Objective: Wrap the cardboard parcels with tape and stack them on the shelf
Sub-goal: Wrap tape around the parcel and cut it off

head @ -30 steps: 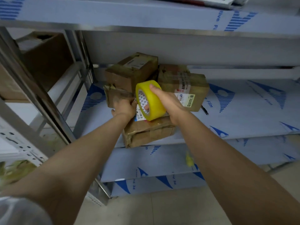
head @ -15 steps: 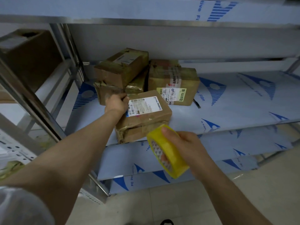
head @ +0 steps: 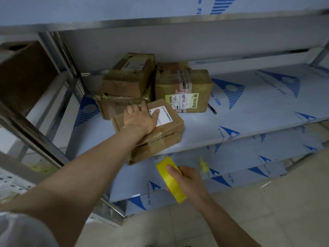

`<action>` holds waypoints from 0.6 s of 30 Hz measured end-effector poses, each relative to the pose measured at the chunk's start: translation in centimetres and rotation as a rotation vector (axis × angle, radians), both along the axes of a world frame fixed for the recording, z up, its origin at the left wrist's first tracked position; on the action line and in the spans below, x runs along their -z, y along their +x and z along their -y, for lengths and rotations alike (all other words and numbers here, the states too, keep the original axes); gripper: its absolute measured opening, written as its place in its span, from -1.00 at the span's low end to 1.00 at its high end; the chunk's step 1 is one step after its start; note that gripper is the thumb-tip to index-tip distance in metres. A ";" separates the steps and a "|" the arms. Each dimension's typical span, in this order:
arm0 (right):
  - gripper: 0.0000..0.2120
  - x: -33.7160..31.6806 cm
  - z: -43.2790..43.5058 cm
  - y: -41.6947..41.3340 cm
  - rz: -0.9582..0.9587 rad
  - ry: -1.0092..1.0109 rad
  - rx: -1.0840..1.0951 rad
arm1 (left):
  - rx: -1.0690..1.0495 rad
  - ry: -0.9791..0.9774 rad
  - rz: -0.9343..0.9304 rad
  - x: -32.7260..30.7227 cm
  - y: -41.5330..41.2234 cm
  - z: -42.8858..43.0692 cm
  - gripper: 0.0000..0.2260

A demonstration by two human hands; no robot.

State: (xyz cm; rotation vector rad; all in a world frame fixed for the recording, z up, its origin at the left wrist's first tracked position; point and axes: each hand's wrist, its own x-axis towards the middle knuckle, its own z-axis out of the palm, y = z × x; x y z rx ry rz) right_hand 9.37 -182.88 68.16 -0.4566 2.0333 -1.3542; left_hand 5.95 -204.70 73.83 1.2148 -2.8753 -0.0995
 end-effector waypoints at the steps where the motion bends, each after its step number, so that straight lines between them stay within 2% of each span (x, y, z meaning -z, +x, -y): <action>1: -0.56 0.3 0.1 -0.1 0.003 0.010 -0.006 | -0.006 -0.015 -0.012 0.3 -0.1 0.1 -0.38; 5: -0.49 0.8 0.6 -0.4 0.015 0.017 -0.027 | 0.000 -0.095 -0.130 0.6 -0.6 2.3 -0.52; 9: -0.53 1.5 1.3 -0.8 -0.006 0.033 -0.027 | -0.005 -0.033 -0.223 0.4 -0.9 3.8 -0.53; 11: -0.54 1.6 1.6 -1.0 -0.017 0.054 -0.014 | -0.077 0.049 -0.246 -0.4 -1.0 4.3 -0.49; 13: -0.54 1.7 1.9 -1.0 -0.004 0.055 -0.007 | -0.126 0.090 -0.177 -1.4 -0.9 3.8 -0.39; 16: -0.55 1.7 2.2 -1.0 0.043 0.029 -0.014 | -0.016 0.025 -0.030 -0.6 0.0 1.4 -0.18; 18: -0.48 1.8 2.5 -1.1 0.058 0.025 -0.026 | 0.082 -0.014 -0.006 0.4 0.6 0.5 -0.16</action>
